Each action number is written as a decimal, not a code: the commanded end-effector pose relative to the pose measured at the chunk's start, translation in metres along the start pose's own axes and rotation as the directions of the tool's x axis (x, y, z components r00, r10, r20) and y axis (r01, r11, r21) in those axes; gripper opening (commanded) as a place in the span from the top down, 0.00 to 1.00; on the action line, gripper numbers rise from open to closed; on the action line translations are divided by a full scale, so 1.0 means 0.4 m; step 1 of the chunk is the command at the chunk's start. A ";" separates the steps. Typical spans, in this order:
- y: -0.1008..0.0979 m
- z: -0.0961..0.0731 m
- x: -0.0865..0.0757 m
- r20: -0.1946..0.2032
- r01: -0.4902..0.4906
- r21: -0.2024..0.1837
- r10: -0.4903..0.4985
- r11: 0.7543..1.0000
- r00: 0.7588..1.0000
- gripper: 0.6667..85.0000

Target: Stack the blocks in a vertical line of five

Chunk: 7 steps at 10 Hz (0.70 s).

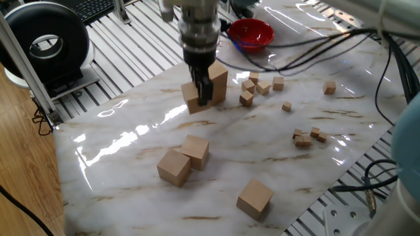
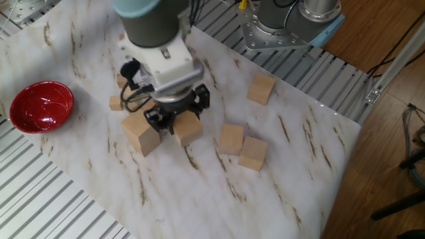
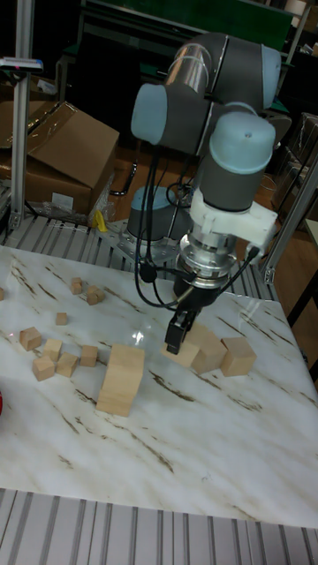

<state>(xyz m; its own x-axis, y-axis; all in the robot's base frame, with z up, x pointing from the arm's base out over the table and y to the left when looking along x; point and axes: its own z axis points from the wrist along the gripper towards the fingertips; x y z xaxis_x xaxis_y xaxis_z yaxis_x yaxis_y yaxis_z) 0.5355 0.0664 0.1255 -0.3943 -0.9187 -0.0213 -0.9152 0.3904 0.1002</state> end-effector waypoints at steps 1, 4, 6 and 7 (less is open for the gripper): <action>-0.023 -0.067 0.072 -0.046 0.089 0.006 -0.088 0.996 0.995 0.32; -0.045 -0.103 0.159 -0.065 0.150 0.008 -0.149 0.989 0.987 0.33; -0.067 -0.111 0.221 -0.117 0.209 0.045 -0.203 0.977 0.972 0.34; -0.068 -0.112 0.229 -0.136 0.214 0.045 -0.206 0.976 0.969 0.33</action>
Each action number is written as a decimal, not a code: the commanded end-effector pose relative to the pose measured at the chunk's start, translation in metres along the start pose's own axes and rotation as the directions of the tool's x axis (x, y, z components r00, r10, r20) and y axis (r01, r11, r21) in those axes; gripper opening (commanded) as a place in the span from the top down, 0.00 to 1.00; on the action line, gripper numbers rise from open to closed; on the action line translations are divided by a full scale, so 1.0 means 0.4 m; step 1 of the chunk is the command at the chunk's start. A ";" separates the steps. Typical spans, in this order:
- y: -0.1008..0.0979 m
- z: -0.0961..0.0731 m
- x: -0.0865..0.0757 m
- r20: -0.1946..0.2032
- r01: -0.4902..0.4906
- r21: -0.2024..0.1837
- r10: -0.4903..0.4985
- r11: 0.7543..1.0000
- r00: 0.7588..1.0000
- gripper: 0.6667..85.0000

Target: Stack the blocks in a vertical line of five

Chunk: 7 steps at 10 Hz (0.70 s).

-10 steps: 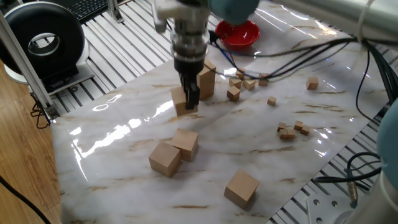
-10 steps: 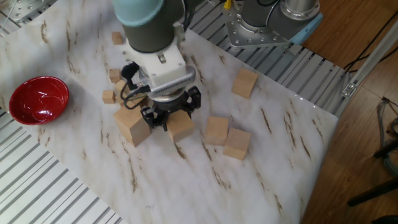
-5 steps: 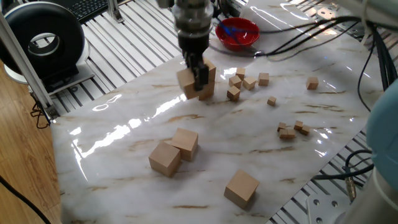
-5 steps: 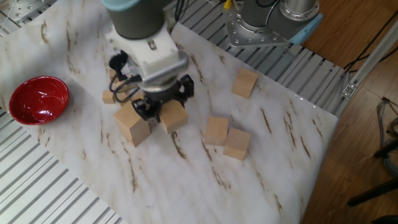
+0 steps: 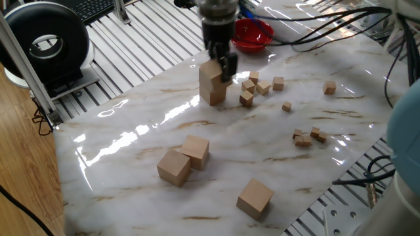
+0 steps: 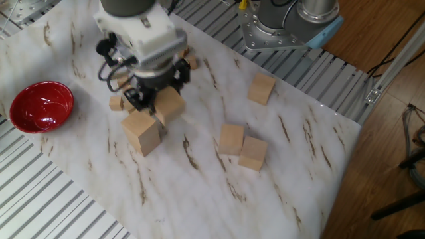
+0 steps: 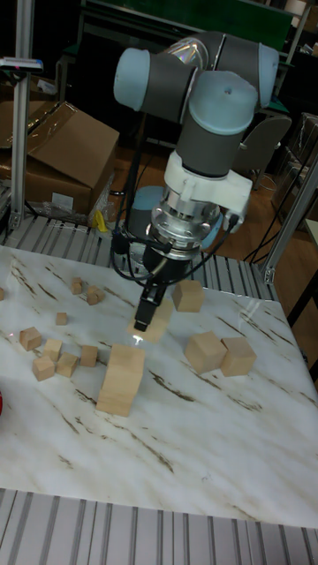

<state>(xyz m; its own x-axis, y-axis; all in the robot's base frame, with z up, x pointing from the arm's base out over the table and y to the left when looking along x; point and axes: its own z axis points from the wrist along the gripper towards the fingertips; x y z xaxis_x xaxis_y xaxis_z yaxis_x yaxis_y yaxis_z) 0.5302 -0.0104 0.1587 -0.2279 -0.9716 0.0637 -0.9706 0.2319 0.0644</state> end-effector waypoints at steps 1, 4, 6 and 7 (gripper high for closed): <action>0.000 -0.014 0.054 -0.036 0.042 0.011 -0.041 0.999 0.999 0.29; 0.004 -0.013 0.030 0.002 -0.031 0.006 0.031 0.999 1.000 0.19; 0.034 -0.014 0.044 -0.023 -0.100 -0.037 0.099 0.994 0.995 0.25; 0.032 -0.014 0.046 -0.026 -0.099 -0.035 0.098 0.995 0.995 0.25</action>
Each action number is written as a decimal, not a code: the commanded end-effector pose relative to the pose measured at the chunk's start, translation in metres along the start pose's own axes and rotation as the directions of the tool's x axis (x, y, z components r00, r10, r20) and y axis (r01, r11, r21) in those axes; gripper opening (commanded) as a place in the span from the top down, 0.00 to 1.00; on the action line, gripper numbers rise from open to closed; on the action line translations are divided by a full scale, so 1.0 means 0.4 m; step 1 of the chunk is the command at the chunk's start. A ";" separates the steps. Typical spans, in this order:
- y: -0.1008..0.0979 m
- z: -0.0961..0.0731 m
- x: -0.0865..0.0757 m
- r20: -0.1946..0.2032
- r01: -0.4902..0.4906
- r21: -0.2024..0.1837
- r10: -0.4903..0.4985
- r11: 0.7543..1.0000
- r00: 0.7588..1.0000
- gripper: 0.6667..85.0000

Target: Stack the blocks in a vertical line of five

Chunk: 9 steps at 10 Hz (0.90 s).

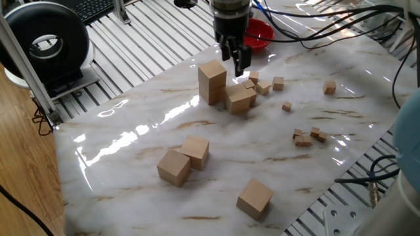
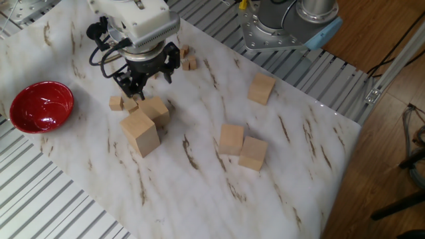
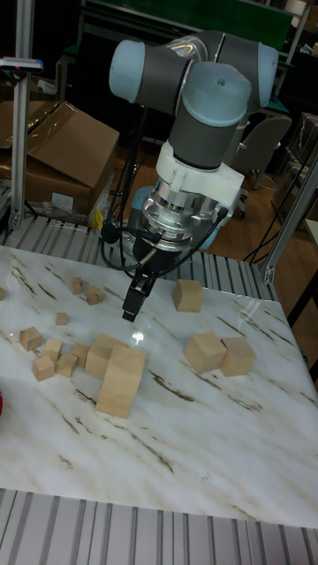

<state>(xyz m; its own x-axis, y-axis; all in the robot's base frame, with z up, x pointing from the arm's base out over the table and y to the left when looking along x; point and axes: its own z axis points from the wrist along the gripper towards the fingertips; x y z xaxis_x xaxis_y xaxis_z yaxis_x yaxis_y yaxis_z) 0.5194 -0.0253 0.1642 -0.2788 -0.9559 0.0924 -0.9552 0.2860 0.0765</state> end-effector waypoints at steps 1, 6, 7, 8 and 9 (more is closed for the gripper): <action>0.010 -0.004 0.015 -0.017 -0.028 -0.015 0.028 0.999 0.999 0.25; -0.015 -0.004 -0.004 0.012 0.059 0.025 -0.060 0.998 0.998 0.22; -0.014 -0.004 -0.008 0.017 0.069 0.024 -0.070 0.997 0.997 0.21; -0.019 -0.004 -0.006 0.014 0.085 0.031 -0.086 0.996 0.996 0.21; -0.021 -0.004 -0.005 0.011 0.088 0.034 -0.089 0.996 0.996 0.19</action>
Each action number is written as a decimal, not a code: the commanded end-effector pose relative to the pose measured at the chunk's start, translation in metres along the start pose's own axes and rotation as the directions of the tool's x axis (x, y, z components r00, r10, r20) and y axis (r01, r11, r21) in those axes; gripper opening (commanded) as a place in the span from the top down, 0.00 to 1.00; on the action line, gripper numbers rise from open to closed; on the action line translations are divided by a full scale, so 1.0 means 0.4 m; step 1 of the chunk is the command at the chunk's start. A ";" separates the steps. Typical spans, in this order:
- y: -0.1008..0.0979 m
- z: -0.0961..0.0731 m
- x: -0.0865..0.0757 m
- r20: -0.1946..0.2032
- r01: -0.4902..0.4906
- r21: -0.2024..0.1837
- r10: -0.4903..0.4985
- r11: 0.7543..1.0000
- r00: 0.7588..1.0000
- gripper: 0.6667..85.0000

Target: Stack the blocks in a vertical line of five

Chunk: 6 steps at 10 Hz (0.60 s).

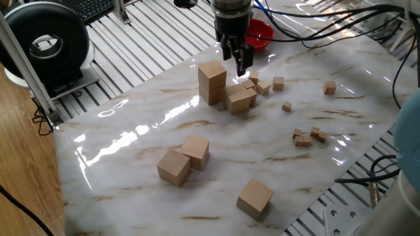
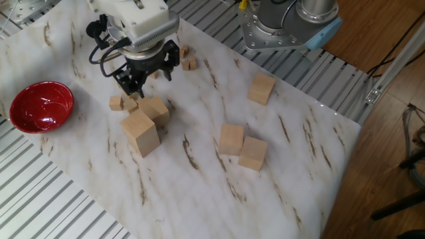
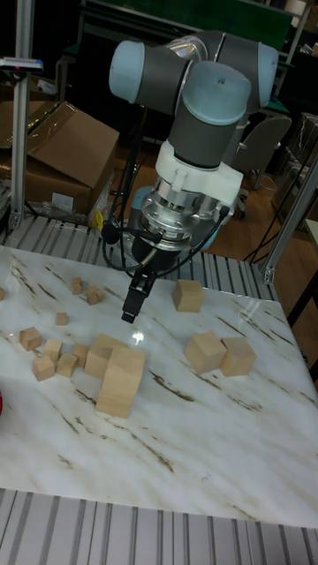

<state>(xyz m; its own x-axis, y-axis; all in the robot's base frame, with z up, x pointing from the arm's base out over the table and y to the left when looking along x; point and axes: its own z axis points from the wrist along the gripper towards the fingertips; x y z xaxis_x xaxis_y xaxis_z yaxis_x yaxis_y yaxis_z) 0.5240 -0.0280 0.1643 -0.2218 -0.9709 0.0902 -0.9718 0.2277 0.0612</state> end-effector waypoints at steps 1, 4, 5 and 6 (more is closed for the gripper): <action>-0.011 -0.003 -0.012 0.021 0.030 0.017 -0.030 0.999 0.999 0.16; -0.069 0.012 0.031 -0.027 0.108 0.077 -0.106 0.991 0.994 0.16; -0.071 0.014 0.045 -0.011 0.114 0.084 -0.113 0.990 0.994 0.16; -0.083 0.020 0.055 -0.006 0.121 0.112 -0.121 0.986 0.993 0.16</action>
<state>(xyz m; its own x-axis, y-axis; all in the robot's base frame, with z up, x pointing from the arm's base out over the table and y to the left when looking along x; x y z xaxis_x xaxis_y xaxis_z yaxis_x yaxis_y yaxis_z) 0.5412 -0.0449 0.1593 -0.1374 -0.9854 0.1002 -0.9903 0.1387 0.0063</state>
